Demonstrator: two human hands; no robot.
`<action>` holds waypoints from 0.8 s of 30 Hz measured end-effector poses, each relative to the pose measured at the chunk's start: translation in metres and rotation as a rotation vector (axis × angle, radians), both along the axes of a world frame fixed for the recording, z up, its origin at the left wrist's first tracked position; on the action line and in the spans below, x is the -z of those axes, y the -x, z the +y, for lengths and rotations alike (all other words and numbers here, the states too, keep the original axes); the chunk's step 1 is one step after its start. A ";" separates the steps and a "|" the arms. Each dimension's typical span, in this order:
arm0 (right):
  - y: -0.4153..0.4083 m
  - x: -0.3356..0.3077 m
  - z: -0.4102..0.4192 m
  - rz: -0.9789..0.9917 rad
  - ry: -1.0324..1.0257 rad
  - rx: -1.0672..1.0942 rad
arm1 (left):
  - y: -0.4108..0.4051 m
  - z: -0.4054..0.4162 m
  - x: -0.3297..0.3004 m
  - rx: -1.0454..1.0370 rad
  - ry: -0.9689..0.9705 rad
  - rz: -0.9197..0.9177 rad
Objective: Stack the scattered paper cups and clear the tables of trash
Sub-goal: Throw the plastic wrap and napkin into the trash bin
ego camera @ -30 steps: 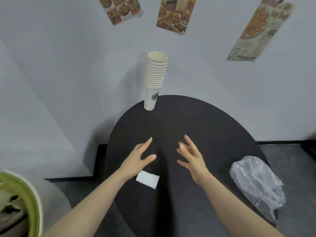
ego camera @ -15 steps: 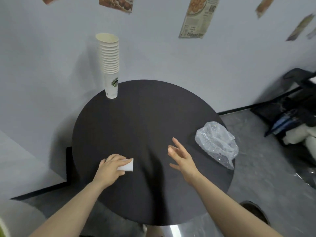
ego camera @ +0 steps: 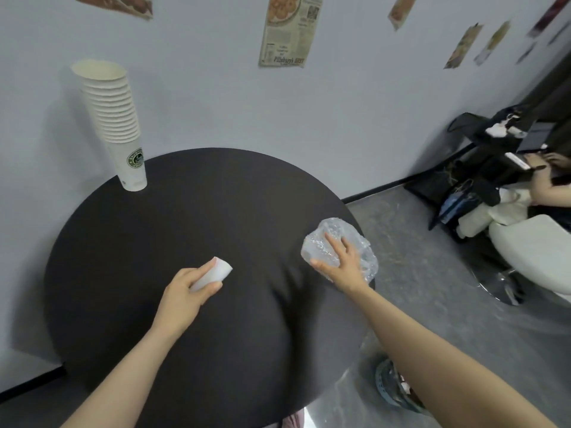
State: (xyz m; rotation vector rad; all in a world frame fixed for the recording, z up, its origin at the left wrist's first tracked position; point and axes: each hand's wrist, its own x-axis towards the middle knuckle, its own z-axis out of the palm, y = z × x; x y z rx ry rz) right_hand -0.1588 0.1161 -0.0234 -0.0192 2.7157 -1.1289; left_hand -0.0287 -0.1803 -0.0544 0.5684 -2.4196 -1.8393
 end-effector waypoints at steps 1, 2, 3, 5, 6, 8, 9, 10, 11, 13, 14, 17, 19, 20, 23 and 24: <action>0.009 0.001 0.010 -0.001 -0.038 0.018 | 0.007 0.008 -0.005 -0.002 -0.019 -0.001; 0.017 0.003 0.019 0.001 -0.070 0.033 | 0.014 0.016 -0.008 -0.004 -0.030 0.000; 0.026 0.005 0.028 0.006 -0.105 0.040 | 0.020 0.024 -0.011 -0.010 -0.035 0.003; 0.045 0.010 0.045 0.005 -0.181 0.027 | 0.033 0.041 -0.014 -0.034 -0.042 0.002; 0.054 0.012 0.053 -0.006 -0.209 0.013 | 0.038 0.049 -0.015 -0.049 -0.047 -0.003; 0.072 0.018 0.067 -0.041 -0.246 -0.016 | 0.050 0.063 -0.015 -0.076 -0.051 -0.016; 0.082 0.022 0.073 -0.061 -0.266 -0.036 | 0.055 0.069 -0.015 -0.089 -0.053 -0.020; 0.092 0.025 0.078 -0.080 -0.286 -0.062 | 0.059 0.075 -0.014 -0.102 -0.053 -0.025; 0.102 0.028 0.082 -0.101 -0.298 -0.092 | 0.063 0.081 -0.013 -0.115 -0.053 -0.030; 0.119 0.036 0.090 -0.153 -0.278 -0.157 | 0.069 0.092 -0.010 -0.146 -0.060 -0.043; 0.126 0.041 0.093 -0.186 -0.230 -0.193 | 0.071 0.097 -0.008 -0.163 -0.066 -0.048; 0.136 0.057 0.097 -0.253 -0.082 -0.285 | 0.078 0.111 -0.001 -0.227 -0.067 -0.060; 0.137 0.066 0.096 -0.241 -0.077 -0.318 | 0.082 0.120 0.002 -0.268 -0.064 -0.056; 0.138 0.069 0.095 -0.219 -0.080 -0.328 | 0.084 0.124 0.003 -0.282 -0.068 -0.052; 0.136 0.071 0.093 -0.157 -0.049 -0.314 | 0.090 0.134 0.005 -0.292 -0.077 -0.041; 0.134 0.069 0.094 -0.149 -0.021 -0.300 | 0.092 0.138 0.004 -0.288 -0.074 -0.038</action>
